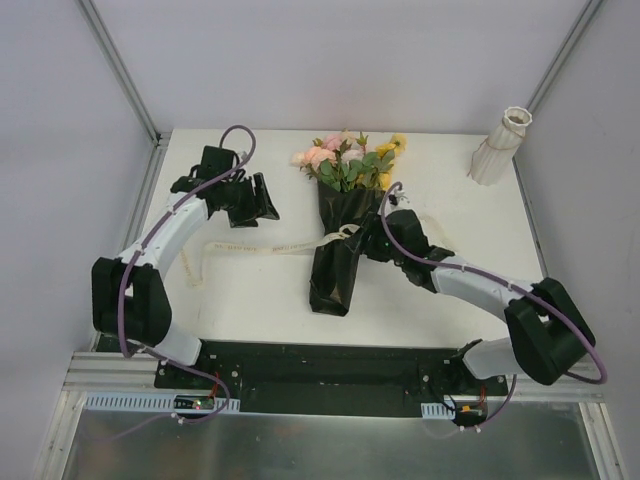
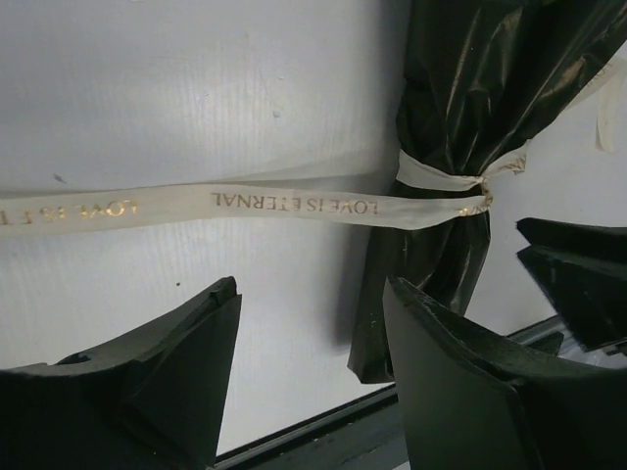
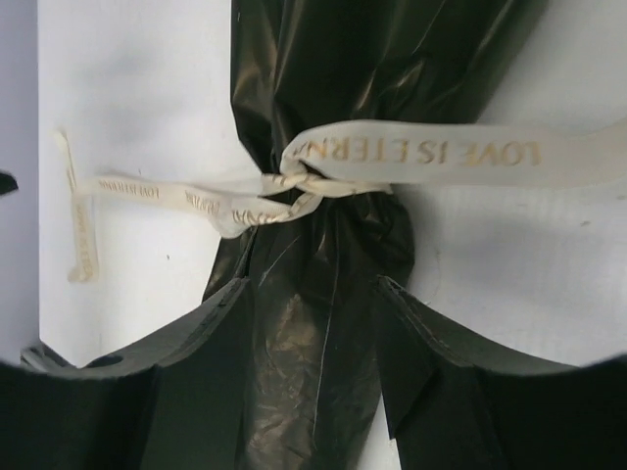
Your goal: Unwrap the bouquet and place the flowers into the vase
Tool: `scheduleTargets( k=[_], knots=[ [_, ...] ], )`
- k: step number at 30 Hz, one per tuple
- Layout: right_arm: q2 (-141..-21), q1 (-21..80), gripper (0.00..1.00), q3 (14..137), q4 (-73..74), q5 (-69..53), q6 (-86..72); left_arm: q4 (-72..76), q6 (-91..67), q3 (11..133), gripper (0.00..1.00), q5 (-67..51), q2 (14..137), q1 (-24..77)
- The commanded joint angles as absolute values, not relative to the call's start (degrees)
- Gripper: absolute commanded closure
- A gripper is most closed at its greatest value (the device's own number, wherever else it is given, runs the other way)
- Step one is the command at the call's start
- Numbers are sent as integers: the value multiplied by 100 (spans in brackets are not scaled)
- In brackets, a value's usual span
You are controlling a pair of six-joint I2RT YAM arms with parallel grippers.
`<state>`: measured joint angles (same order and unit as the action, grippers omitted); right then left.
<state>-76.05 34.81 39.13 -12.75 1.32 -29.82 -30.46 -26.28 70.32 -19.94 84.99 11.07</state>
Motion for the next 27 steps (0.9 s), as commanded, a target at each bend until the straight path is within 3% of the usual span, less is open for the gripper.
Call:
scheduleTargets(
  k=[1, 8, 21, 27],
  knots=[
    [-8041, 3735, 44, 4263, -2055, -421, -2638, -2532, -2864, 7321, 37, -2495, 8893, 1283],
    [-8349, 3718, 57, 4438, -2285, -519, -1381, -2110, -3120, 7822, 39, -2698, 9763, 1704],
    [-9149, 3463, 60, 5001, -2294, -255, -625, -1512, -3278, 8103, 40, -2865, 10880, 2083],
    [-9483, 3270, 61, 5045, -2329, -738, -334, -1275, -3296, 8244, 40, -2962, 11206, 2223]
  ],
)
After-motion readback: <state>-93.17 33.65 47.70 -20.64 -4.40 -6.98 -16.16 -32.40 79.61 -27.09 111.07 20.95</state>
